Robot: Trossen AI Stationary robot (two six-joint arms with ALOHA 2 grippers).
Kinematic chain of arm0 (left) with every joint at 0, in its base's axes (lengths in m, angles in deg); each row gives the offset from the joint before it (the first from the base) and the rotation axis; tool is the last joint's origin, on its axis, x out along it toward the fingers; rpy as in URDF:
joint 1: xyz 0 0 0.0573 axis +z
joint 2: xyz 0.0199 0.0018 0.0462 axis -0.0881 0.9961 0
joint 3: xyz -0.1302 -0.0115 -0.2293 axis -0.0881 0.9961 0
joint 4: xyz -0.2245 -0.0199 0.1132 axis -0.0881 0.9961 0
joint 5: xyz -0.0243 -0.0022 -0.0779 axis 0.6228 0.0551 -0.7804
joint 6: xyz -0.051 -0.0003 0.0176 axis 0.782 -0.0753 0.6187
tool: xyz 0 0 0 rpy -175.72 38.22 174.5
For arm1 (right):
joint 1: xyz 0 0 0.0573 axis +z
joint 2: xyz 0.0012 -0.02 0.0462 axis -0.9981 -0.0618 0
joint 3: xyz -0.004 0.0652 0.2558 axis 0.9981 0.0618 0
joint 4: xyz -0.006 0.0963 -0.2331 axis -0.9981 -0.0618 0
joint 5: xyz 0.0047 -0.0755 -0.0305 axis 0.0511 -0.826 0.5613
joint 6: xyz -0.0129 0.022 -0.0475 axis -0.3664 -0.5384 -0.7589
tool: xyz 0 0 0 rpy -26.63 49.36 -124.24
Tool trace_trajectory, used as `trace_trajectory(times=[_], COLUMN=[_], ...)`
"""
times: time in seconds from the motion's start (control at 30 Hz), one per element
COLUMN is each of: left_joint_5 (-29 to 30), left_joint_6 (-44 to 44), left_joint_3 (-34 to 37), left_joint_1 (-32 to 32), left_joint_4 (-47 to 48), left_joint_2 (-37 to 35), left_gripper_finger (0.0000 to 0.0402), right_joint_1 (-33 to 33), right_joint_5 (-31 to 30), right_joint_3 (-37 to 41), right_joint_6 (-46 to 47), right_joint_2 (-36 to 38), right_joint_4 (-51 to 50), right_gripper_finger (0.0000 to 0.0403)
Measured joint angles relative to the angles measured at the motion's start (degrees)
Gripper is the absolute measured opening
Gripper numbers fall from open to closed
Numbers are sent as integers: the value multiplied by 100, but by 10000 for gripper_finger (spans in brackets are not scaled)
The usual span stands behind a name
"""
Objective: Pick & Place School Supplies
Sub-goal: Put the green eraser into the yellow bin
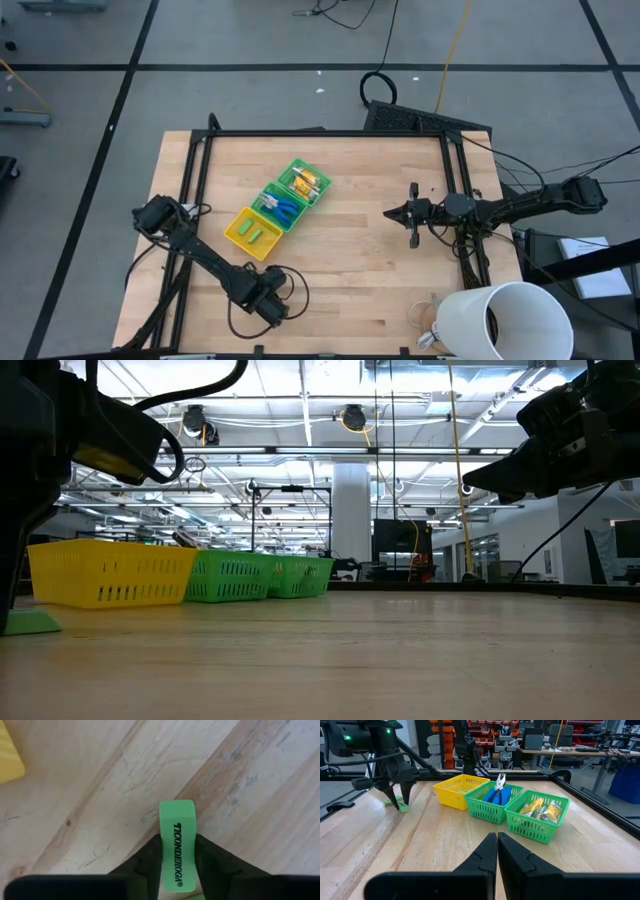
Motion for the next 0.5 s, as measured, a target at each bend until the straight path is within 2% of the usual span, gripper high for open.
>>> trace_trajectory(times=[0.17, 0.5], left_joint_5=[57, 55], left_joint_6=[-119, -480], left_joint_3=[-2, -8], left_joint_1=[-1, -2], left_joint_4=[-32, -99], left_joint_2=[-2, -2], left_gripper_finger=[85, 96], right_joint_1=[-2, -1], right_joint_5=[-1, 1], right_joint_3=[-1, -1], right_joint_6=[-1, 1], right_joint_2=[2, 0], right_joint_4=[1, 1], right_gripper_finger=[9, 9])
